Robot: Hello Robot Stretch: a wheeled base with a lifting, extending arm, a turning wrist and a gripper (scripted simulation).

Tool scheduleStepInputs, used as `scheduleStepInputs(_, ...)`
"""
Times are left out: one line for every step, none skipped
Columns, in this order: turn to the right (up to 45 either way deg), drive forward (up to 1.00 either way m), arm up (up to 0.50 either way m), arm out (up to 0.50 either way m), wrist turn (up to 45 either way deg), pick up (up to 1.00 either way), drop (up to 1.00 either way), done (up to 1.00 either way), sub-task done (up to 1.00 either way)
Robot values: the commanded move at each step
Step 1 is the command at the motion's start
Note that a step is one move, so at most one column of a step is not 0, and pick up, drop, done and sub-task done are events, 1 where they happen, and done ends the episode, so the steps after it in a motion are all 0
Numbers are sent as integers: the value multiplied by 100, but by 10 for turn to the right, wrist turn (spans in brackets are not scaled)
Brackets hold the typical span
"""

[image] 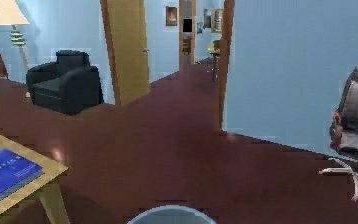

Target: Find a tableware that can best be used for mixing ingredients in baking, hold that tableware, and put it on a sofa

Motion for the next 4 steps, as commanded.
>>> scheduleStepInputs(0, 100, 0, 0, 0, 0, 0, 0, 0)
scheduleStepInputs(0, 100, 0, 0, 0, 0, 0, 0, 0)
scheduleStepInputs(-30, 0, 0, 0, 0, 0, 0, 0, 0)
scheduleStepInputs(-60, 0, 0, 0, 0, 0, 0, 0, 0)
